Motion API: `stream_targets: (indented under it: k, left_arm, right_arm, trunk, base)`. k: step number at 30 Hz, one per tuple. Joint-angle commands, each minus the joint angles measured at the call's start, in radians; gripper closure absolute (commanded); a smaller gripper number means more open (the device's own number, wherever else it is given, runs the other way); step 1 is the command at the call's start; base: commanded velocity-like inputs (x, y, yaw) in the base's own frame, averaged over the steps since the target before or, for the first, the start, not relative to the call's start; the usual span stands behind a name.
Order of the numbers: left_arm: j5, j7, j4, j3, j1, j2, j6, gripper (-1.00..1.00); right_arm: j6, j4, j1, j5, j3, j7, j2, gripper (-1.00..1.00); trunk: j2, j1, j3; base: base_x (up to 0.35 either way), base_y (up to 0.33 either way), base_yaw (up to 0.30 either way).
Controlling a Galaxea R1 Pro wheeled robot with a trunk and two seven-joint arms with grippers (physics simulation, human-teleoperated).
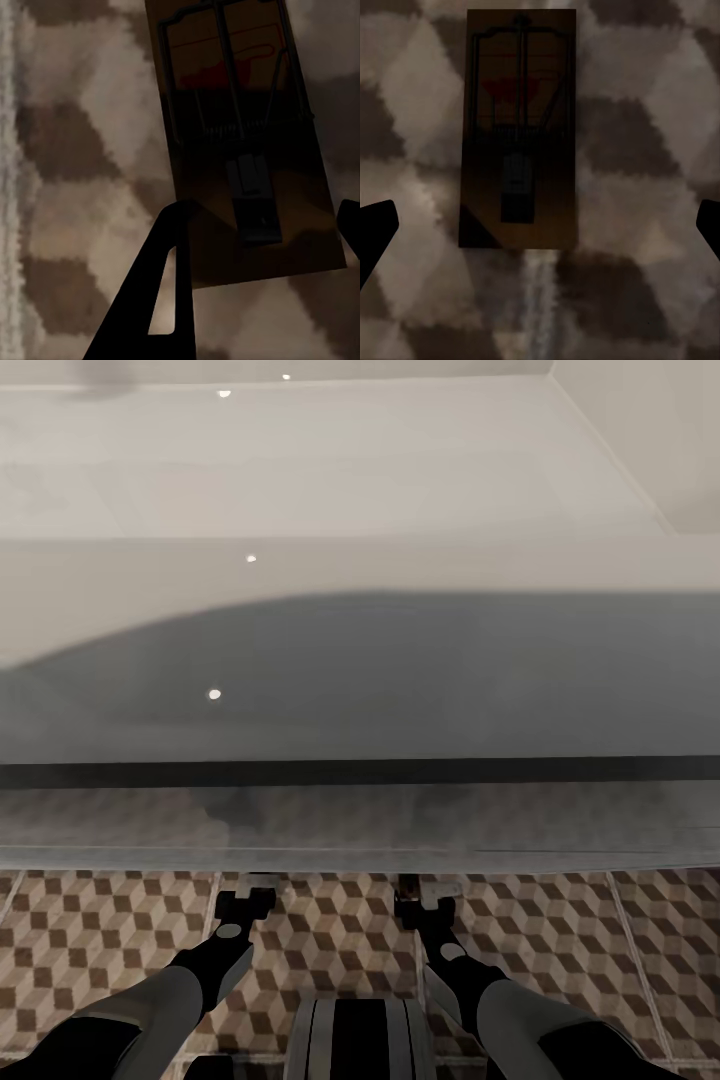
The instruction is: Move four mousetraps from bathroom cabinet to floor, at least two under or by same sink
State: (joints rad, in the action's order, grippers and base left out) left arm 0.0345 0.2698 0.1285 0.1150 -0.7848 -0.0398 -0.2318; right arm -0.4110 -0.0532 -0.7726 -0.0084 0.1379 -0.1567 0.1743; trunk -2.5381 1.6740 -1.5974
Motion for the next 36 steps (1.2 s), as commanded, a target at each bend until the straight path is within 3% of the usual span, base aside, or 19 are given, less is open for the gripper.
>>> stream_targets:
  k: [1, 36]
  left_arm:
    - [0.004, 0.009, -0.001, 0.008, -0.001, 0.000, -0.001, -1.00]
    - [0.003, 0.009, -0.001, 0.008, -0.001, 0.000, -0.002, -1.00]
  right_arm:
    - [-0.002, 0.001, -0.001, -0.001, 0.008, -0.007, 0.000, -1.00]
    - [-0.002, 0.001, -0.001, -0.001, 0.008, -0.007, 0.000, -1.00]
  trunk:
    - [0.000, 0.000, -0.001]
    - [0.000, 0.000, -0.001]
  base:
    - [0.000, 0.000, 0.000]
    - [0.000, 0.000, 0.000]
